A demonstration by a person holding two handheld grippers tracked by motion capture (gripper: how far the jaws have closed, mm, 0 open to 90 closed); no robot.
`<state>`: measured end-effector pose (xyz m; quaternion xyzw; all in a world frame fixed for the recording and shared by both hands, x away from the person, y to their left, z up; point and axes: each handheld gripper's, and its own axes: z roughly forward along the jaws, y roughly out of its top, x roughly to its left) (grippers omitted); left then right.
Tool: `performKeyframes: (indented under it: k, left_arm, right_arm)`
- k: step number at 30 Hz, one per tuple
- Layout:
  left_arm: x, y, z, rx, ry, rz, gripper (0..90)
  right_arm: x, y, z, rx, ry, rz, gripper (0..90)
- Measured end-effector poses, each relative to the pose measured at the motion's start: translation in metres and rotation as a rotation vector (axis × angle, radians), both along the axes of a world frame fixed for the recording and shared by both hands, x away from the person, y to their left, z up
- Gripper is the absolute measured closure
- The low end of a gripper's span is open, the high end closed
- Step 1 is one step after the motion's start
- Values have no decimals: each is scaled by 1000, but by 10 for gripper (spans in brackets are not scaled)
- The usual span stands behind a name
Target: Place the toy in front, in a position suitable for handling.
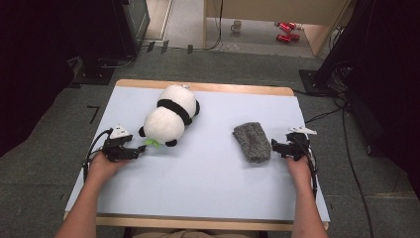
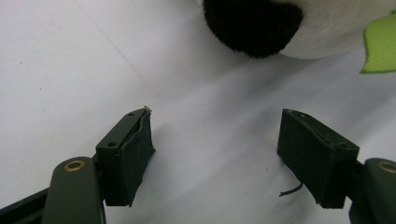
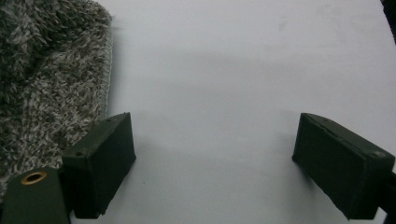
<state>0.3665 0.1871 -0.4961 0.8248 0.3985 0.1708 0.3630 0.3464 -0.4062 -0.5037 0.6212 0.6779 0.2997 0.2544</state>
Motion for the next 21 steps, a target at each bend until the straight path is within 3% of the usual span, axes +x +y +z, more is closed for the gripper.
performKeyframes:
  k: [15,19,21]
  left_arm:
    - [-1,-2,0,2,0,19,253]
    - [2,-3,2,-6,25,26,241]
    - [3,-1,6,-38,44,53,234]
  right_arm:
    - [0,0,0,0,-1,0,120]
    - [0,0,0,0,0,0,120]
    - [0,0,0,0,0,0,120]
